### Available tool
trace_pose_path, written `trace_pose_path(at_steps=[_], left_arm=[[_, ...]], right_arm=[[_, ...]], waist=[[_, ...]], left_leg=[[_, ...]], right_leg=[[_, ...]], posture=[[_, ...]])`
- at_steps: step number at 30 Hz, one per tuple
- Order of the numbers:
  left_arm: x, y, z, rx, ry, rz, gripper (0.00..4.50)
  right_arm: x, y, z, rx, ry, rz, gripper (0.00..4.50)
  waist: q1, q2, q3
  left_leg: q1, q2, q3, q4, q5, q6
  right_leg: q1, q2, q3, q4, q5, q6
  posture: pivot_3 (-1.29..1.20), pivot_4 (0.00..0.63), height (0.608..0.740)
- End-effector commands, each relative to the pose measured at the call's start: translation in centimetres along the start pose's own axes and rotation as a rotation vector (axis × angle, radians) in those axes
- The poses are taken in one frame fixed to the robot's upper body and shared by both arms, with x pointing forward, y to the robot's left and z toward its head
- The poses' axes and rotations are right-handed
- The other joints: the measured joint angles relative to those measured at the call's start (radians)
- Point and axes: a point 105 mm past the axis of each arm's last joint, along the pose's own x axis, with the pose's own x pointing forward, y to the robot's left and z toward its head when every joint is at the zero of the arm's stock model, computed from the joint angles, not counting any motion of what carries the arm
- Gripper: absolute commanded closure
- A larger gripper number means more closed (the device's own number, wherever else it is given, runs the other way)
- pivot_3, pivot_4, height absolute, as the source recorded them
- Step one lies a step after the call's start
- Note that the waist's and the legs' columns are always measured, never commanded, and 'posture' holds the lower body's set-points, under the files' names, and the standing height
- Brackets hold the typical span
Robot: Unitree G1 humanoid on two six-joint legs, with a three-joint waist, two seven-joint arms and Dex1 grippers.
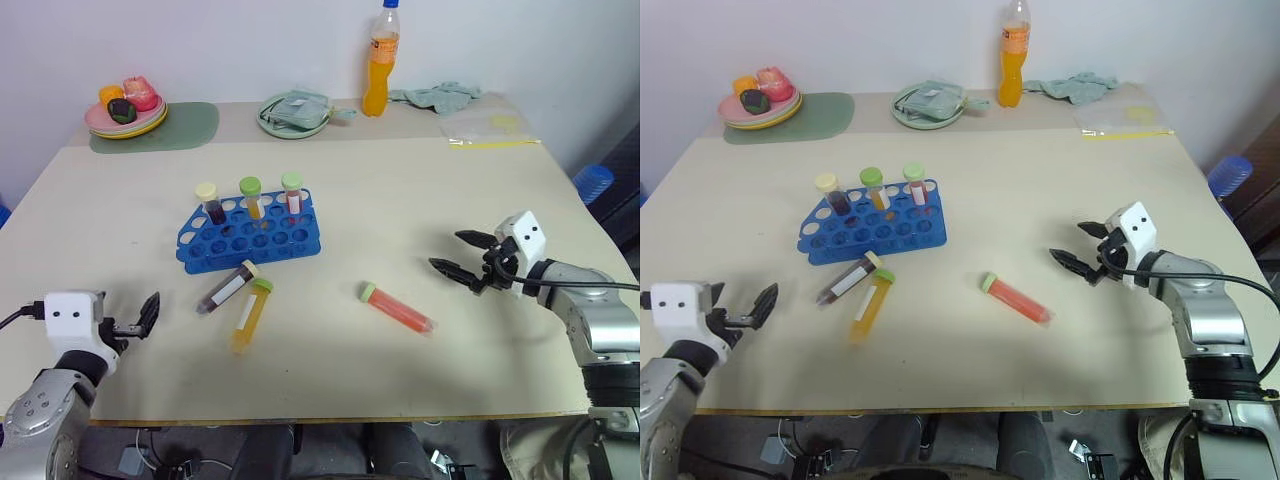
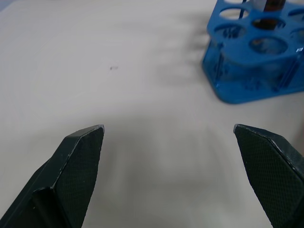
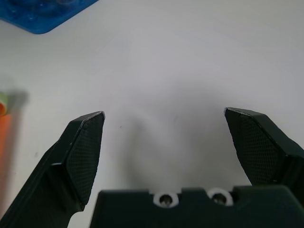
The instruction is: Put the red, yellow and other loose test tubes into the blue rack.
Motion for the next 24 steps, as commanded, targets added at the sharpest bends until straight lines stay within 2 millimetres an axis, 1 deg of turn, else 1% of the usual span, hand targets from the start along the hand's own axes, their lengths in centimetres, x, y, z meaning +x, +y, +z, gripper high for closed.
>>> trace_pose_path(at_steps=[1,4,7,8,9,11,13,14,16,17,20,22,24], left_arm=[[0.5,-0.9,1.5,0.021,-0.062,-0.03,0.01],[1.4,-1.7,2.2,0.01,-0.091,-0.063,0.01],[1.9,-2.7,2.7,0.013,-0.106,-0.101,0.01],[2.2,-3.7,3.1,0.015,-0.119,-0.148,0.01],[2.3,-4.3,3.4,0.017,-0.126,-0.18,0.01],[2.4,-7.0,4.0,0.04,-0.148,-0.32,0.01],[1.9,-10.0,4.3,0.106,-0.155,-0.494,0.01],[1.7,-10.9,4.2,0.132,-0.156,-0.548,0.01],[1.0,-12.9,4.2,0.175,-0.159,-0.672,0.01],[0.7,-14.0,4.2,0.188,-0.163,-0.736,0.01],[0.0,-15.8,4.1,0.212,-0.166,-0.853,0.01],[-0.9,-17.6,3.5,0.258,-0.156,-0.969,0.01],[-1.9,-19.2,2.7,0.306,-0.144,-1.082,0.01]], right_arm=[[-0.2,0.3,3.1,-0.045,-0.025,0.02,0.03],[-0.2,1.2,4.6,-0.036,-0.047,0.053,0.03],[-0.5,2.0,5.4,-0.037,-0.049,0.074,0.03],[-0.6,2.7,5.7,-0.063,-0.036,0.098,0.03],[-0.5,3.5,5.9,-0.081,-0.025,0.116,0.03],[-0.6,5.6,6.3,-0.14,0.037,0.187,0.03],[-0.6,8.2,6.7,-0.174,0.106,0.276,0.03],[-0.7,9.1,6.7,-0.17,0.128,0.309,0.03],[-0.7,10.2,6.2,-0.143,0.248,0.325,0.03],[-0.5,10.5,6.0,-0.106,0.3,0.315,0.03],[-0.2,10.8,5.9,-0.041,0.403,0.28,0.03],[-0.2,10.9,5.6,-0.044,0.489,0.258,0.03],[0.4,10.3,5.3,-0.04,0.56,0.229,0.03]], waist=[[0.0,0.0,0.0],[0.001,0.0,0.0],[0.001,0.0,0.0],[0.001,0.0,0.0],[0.002,0.0,0.0],[0.002,0.0,0.0],[0.002,0.0,0.0],[0.0,0.0,0.0],[-0.003,0.0,0.0],[-0.004,0.0,0.0],[0.0,0.0,0.0],[0.001,0.0,0.0],[0.001,0.0,0.0]], left_leg=[[0.0,0.0,0.0,0.0,0.0,0.0],[-0.001,0.0,0.0,0.0,0.0,0.0],[-0.001,0.0,0.0,0.0,0.0,0.0],[-0.001,0.0,0.0,0.0,0.0,0.0],[-0.002,0.0,0.001,0.0,0.0,0.0],[-0.002,0.0,0.001,0.0,0.0,0.0],[-0.003,0.0,0.001,0.0,0.0,0.0],[-0.003,0.0,0.001,0.0,0.0,0.0],[-0.003,0.001,0.001,0.0,0.0,0.0],[-0.003,0.004,0.001,0.0,0.0,0.0],[-0.003,0.005,0.001,0.0,0.0,0.0],[-0.003,0.005,0.001,0.0,0.0,0.0],[-0.003,0.005,0.001,0.0,0.0,0.0]], right_leg=[[-0.001,0.0,0.0,0.0,0.0,0.0],[-0.002,0.0,0.001,0.001,0.0,0.0],[-0.002,0.0,0.001,0.001,0.0,0.0],[-0.002,0.0,0.001,0.001,0.0,0.0],[-0.002,0.0,0.001,0.001,0.0,0.0],[-0.003,0.0,0.001,0.001,0.0,0.0],[-0.004,0.0,0.001,0.001,0.0,0.0],[-0.004,0.0,0.001,0.001,0.0,0.0],[-0.004,0.0,0.001,0.001,0.0,0.0],[-0.005,0.0,0.001,0.001,0.001,-0.001],[-0.005,0.001,0.001,0.0,0.0,-0.005],[-0.005,0.001,0.002,0.0,0.0,-0.005],[-0.006,0.001,0.002,0.0,0.0,-0.005]], posture=[[0.0,0.15,0.74],[0.0,0.15,0.74],[0.0,0.15,0.74],[0.0,0.15,0.74],[0.0,0.15,0.74],[0.0,0.15,0.74],[0.0,0.15,0.74],[0.0,0.15,0.74],[0.0,0.15,0.74],[0.0,0.15,0.74],[0.0,0.15,0.74],[0.0,0.15,0.74],[0.0,0.15,0.74]])
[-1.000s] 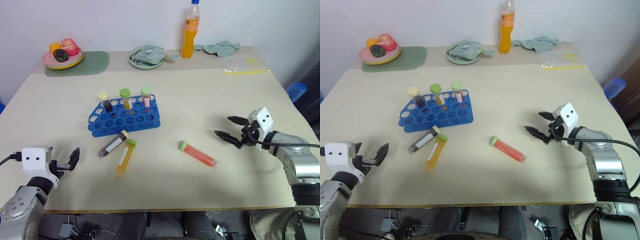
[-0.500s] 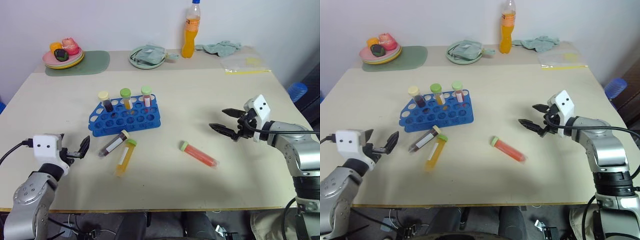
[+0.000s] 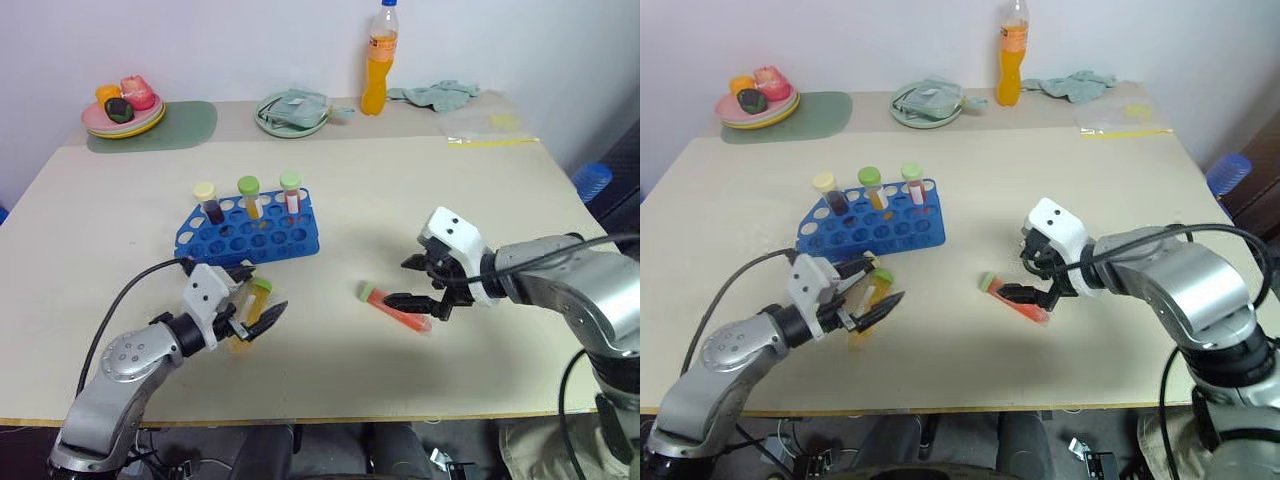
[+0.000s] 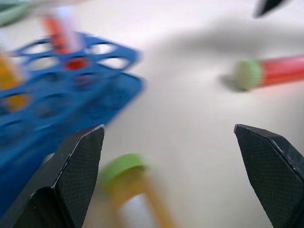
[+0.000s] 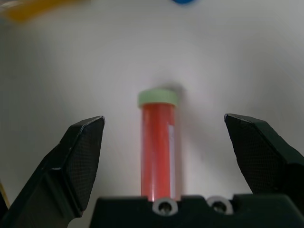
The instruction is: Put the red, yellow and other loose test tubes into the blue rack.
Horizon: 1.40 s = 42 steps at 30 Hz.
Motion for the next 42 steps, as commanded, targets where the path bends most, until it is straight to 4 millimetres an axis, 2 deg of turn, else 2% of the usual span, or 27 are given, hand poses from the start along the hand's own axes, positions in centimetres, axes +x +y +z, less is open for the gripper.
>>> trace_pose_path(at_steps=[1,10,13,18,20,24,26,31,34,39,42], left_arm=[[0.9,-3.1,0.6,0.081,-0.021,-0.183,0.01],[0.8,-5.4,0.0,0.065,0.002,-0.301,0.01],[0.7,-6.0,-0.2,0.064,0.009,-0.322,0.0],[0.7,-5.8,-0.4,0.068,0.009,-0.302,0.0],[0.7,-5.7,-0.4,0.068,0.009,-0.29,0.0],[0.6,-5.4,-0.4,0.063,0.008,-0.269,0.0],[0.4,-4.9,-0.4,0.057,0.008,-0.241,0.0],[-0.4,-4.0,-0.7,0.056,0.038,-0.206,0.0],[-0.6,-4.0,-0.5,0.055,0.039,-0.22,0.0],[-0.5,-4.0,-0.1,0.062,0.04,-0.253,0.0],[-0.2,-4.2,0.2,0.077,0.04,-0.277,0.0]], right_arm=[[0.4,-0.7,0.1,0.02,0.098,-0.035,0.03],[1.9,-0.8,0.6,0.102,0.194,0.06,0.03],[2.5,-0.7,0.6,0.12,0.215,0.074,0.9],[2.6,0.1,0.9,0.112,0.211,0.11,3.46],[2.5,0.3,1.3,0.102,0.194,0.111,4.21],[2.1,0.8,1.8,0.092,0.162,0.137,4.21],[1.6,1.5,2.8,0.069,0.09,0.16,4.21],[1.2,1.1,2.5,0.076,0.022,0.132,4.21],[0.6,1.8,2.8,0.063,0.0,0.175,3.37],[0.4,1.9,2.8,-0.04,0.03,0.104,0.91],[0.9,1.5,2.1,-0.028,0.077,0.073,0.91]], waist=[[-0.001,0.0,0.0],[-0.006,0.0,0.0],[-0.006,0.0,0.0],[-0.008,0.0,0.0],[-0.01,-0.001,0.0],[-0.009,0.001,0.001],[-0.009,0.001,0.001],[-0.005,0.001,0.001],[-0.005,0.001,0.001],[-0.007,0.001,0.001],[-0.007,0.001,0.001]], left_leg=[[0.0,0.0,0.001,0.0,0.0,0.0],[-0.001,0.0,0.001,-0.001,0.0,0.0],[-0.001,0.0,0.001,-0.001,0.0,0.0],[-0.001,0.0,0.001,-0.001,0.0,0.0],[0.0,0.001,0.001,-0.001,0.0,0.0],[0.0,0.002,0.001,-0.001,0.0,0.0],[0.0,0.002,0.001,-0.001,0.0,0.0],[-0.001,0.002,0.001,-0.001,0.0,0.0],[0.0,0.002,0.002,-0.001,0.0,0.0],[0.0,0.002,0.001,-0.001,0.0,0.0],[-0.001,0.002,0.001,-0.001,0.0,0.0]], right_leg=[[0.0,0.0,0.0,0.0,0.0,0.0],[-0.002,0.0,0.0,0.0,0.002,0.003],[-0.002,0.0,0.0,0.0,0.002,0.003],[-0.002,0.001,0.0,0.001,0.002,0.003],[-0.001,0.001,0.0,0.001,0.002,0.003],[-0.002,0.002,0.0,0.001,0.002,0.003],[-0.002,0.002,0.0,0.001,0.002,0.003],[-0.001,0.002,0.0,0.001,0.002,0.003],[-0.002,0.002,0.0,0.001,0.002,0.003],[-0.002,0.002,0.0,0.001,0.002,0.003],[-0.002,0.002,0.0,0.001,0.002,0.003]], posture=[[0.0,0.15,0.74],[0.0,0.15,0.74],[0.0,0.15,0.74],[0.0,0.15,0.74],[0.0,0.15,0.74],[0.0,0.15,0.74],[0.0,0.15,0.74],[0.0,0.15,0.74],[0.0,0.15,0.74],[0.0,0.15,0.74],[0.0,0.15,0.74]])
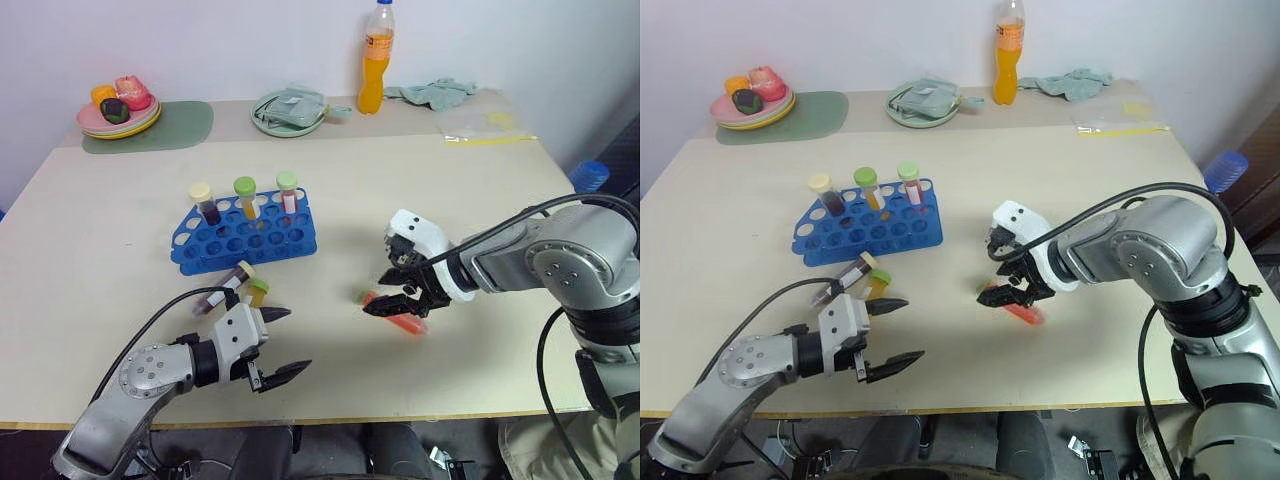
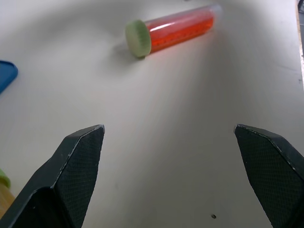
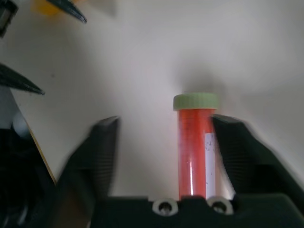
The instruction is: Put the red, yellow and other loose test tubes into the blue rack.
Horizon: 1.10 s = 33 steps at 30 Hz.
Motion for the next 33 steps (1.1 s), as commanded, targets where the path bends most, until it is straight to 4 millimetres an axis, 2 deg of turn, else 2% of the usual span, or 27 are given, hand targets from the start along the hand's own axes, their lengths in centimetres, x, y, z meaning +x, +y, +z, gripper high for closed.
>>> trace_pose_path(at_steps=[1,4,15,16,17,21,23,27,28,32,33], left_arm=[[0.2,-0.4,1.4,0.049,-0.03,-0.036,0.0],[0.4,-0.4,1.7,0.063,-0.03,-0.052,0.0],[1.0,-0.9,1.4,0.069,-0.026,-0.071,0.0],[1.0,-0.9,1.4,0.067,-0.027,-0.07,0.0],[1.0,-1.0,1.4,0.066,-0.027,-0.069,0.0],[1.1,-1.0,1.4,0.056,-0.032,-0.055,0.0],[0.9,-0.8,1.3,0.048,-0.035,-0.037,0.0],[0.0,0.1,1.0,0.023,-0.029,0.038,0.0],[-0.4,0.5,1.2,0.007,-0.042,0.075,0.0],[-2.7,2.8,1.6,-0.061,-0.095,0.26,0.0],[-3.5,3.9,1.8,-0.073,-0.117,0.34,0.0]], right_arm=[[-0.2,-0.7,-0.1,-0.017,0.033,-0.068,0.91],[0.4,-1.6,-0.4,-0.005,0.064,-0.122,0.91],[2.2,-1.5,-1.4,0.05,0.168,-0.077,0.91],[2.3,-1.4,-1.5,0.051,0.174,-0.069,1.43],[2.3,-1.3,-1.6,0.051,0.177,-0.063,1.69],[2.4,-1.3,-1.4,0.057,0.171,-0.064,3.68],[2.0,-1.4,-0.6,0.064,0.137,-0.067,3.82],[1.5,-0.8,0.8,0.049,0.018,-0.053,3.82],[1.3,-0.6,1.6,0.033,-0.068,-0.047,3.82],[-0.4,-0.1,5.9,-0.14,-0.561,-0.076,3.82],[-1.2,0.4,7.2,-0.23,-0.734,-0.074,3.82]], waist=[[0.0,0.0,0.0],[-0.001,0.0,0.0],[-0.013,0.0,0.0],[-0.016,0.0,0.0],[-0.016,0.0,0.0],[-0.019,0.0,0.0],[-0.019,0.0,0.0],[-0.018,0.0,0.0],[-0.017,0.0,0.0],[-0.015,-0.001,0.0],[-0.016,-0.001,0.0]], left_leg=[[0.0,0.0,0.0,0.0,0.0,0.0],[0.0,0.0,0.0,0.0,0.0,0.0],[0.0,0.0,-0.001,0.0,0.0,0.0],[0.0,0.0,-0.001,0.0,0.0,0.0],[0.0,0.0,-0.001,0.0,0.0,0.0],[0.0,0.0,-0.001,0.0,0.0,0.0],[0.0,0.0,-0.001,0.0,0.0,0.0],[0.0,0.0,-0.001,-0.001,0.0,0.0],[0.0,0.0,-0.001,-0.001,0.0,0.0],[0.0,0.001,-0.001,-0.001,0.0,0.0],[0.0,0.001,0.0,0.0,0.0,0.0]], right_leg=[[0.0,0.0,0.0,0.0,0.0,0.0],[0.0,0.0,0.0,0.0,0.0,0.0],[0.0,0.0,0.0,0.0,0.0,0.0],[0.0,0.0,0.0,0.0,0.0,0.0],[0.0,0.0,0.0,0.0,0.0,0.0],[0.0,0.0,0.0,0.0,0.0,0.0],[0.0,0.0,0.0,0.0,0.0,0.0],[-0.001,0.0,0.0,0.0,0.0,0.0],[-0.001,0.001,0.0,0.001,0.0,0.0],[0.0,0.001,0.0,0.0,0.0,0.0],[0.0,0.001,0.0,0.0,0.0,0.0]], posture=[[0.0,0.15,0.74],[0.0,0.15,0.74],[0.0,0.15,0.74],[0.0,0.15,0.74],[0.0,0.15,0.74],[0.0,0.15,0.74],[0.0,0.15,0.74],[0.0,0.15,0.74],[0.0,0.15,0.74],[0.0,0.15,0.74],[0.0,0.15,0.74]])
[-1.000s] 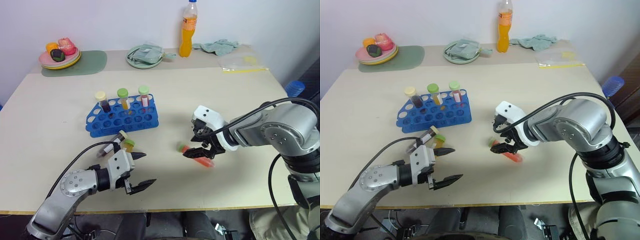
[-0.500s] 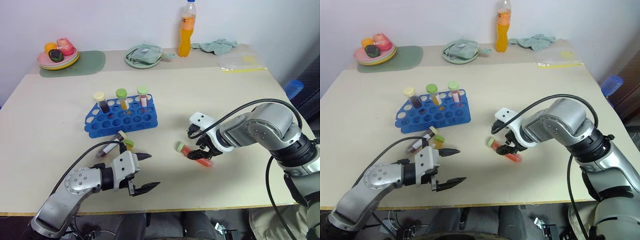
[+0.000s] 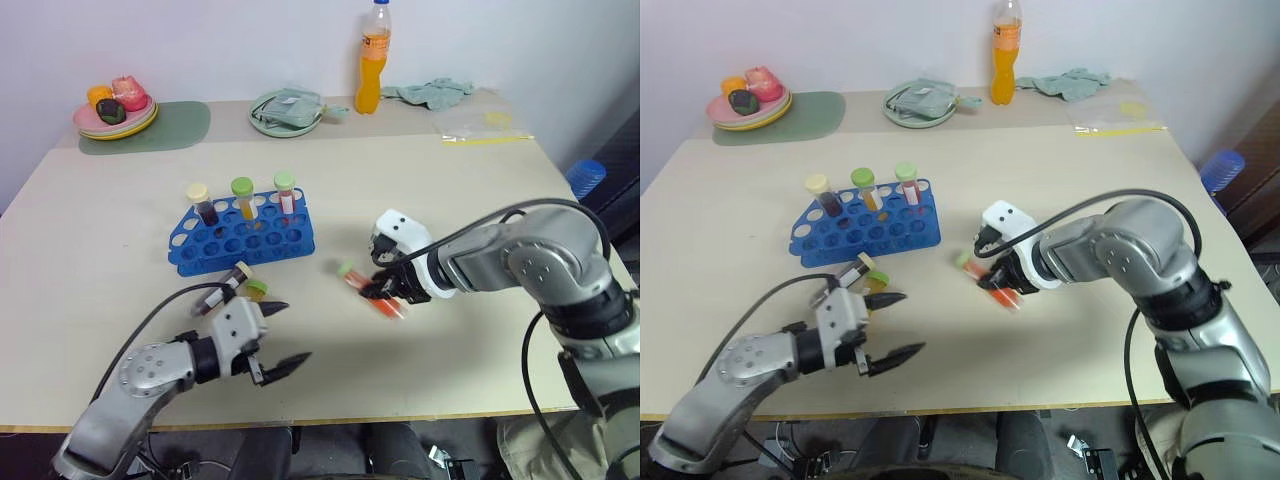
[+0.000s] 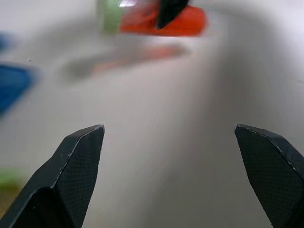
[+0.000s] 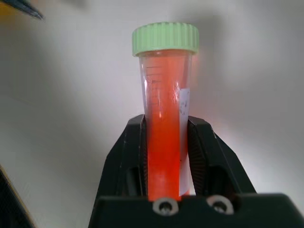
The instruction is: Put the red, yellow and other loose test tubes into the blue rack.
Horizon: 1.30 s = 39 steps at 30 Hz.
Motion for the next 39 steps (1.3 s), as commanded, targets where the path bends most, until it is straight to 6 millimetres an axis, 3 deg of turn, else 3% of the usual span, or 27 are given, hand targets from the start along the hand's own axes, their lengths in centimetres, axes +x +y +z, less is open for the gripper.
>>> trace_pose_path(at_steps=[1,3,6,10,13,28,39], left_arm=[[-1.8,2.9,1.9,-0.016,-0.098,0.2,0.0],[-2.6,4.4,2.3,-0.051,-0.147,0.31,0.0],[-3.3,6.0,2.1,-0.053,-0.169,0.444,0.0],[-4.3,7.6,1.3,-0.06,-0.193,0.571,0.0],[-5.0,8.3,0.4,-0.055,-0.177,0.631,0.0],[-4.2,7.7,0.5,-0.07,-0.203,0.623,0.0],[-3.7,7.7,1.7,-0.064,-0.216,0.61,0.0]], right_arm=[[-2.0,1.1,6.3,-0.262,-0.548,0.006,3.82],[-1.6,0.9,7.1,-0.233,-0.716,-0.001,3.82],[1.2,-1.1,8.4,-0.172,-0.853,-0.144,3.82],[5.0,-0.1,8.9,-0.283,-0.91,-0.17,3.82],[7.4,0.3,9.5,-0.264,-0.942,-0.212,3.82],[11.4,1.4,8.1,-0.214,-0.895,-0.201,3.82],[11.9,0.2,7.4,-0.179,-0.869,-0.25,3.82]], waist=[[-0.002,0.0,0.0],[-0.009,0.0,0.0],[-0.014,0.0,0.0],[-0.009,0.0,0.0],[-0.013,0.0,0.0],[-0.012,0.0,0.0],[-0.012,0.0,-0.001]], left_leg=[[0.0,0.0,0.0,0.0,0.0,0.0],[0.001,0.001,0.001,0.001,0.0,0.0],[0.005,0.003,0.0,0.0,0.001,-0.001],[0.005,0.005,0.001,-0.001,0.004,-0.007],[0.005,0.006,0.001,-0.002,0.005,-0.009],[0.005,0.006,0.001,-0.003,0.006,-0.01],[0.005,0.006,0.002,-0.003,0.006,-0.01]], right_leg=[[0.0,0.0,0.0,0.001,0.0,0.0],[0.0,0.002,0.0,0.001,0.0,0.0],[0.002,0.006,0.003,0.002,0.002,-0.002],[0.0,0.01,0.004,0.002,0.004,-0.005],[-0.002,0.011,0.006,0.003,0.004,-0.006],[-0.005,0.013,0.011,0.005,0.005,-0.007],[-0.005,0.013,0.012,0.006,0.005,-0.007]], posture=[[0.0,0.15,0.74],[0.0,0.15,0.74],[0.0,0.15,0.74],[0.0,0.15,0.74],[0.0,0.15,0.74],[0.0,0.15,0.74],[0.0,0.15,0.74]])
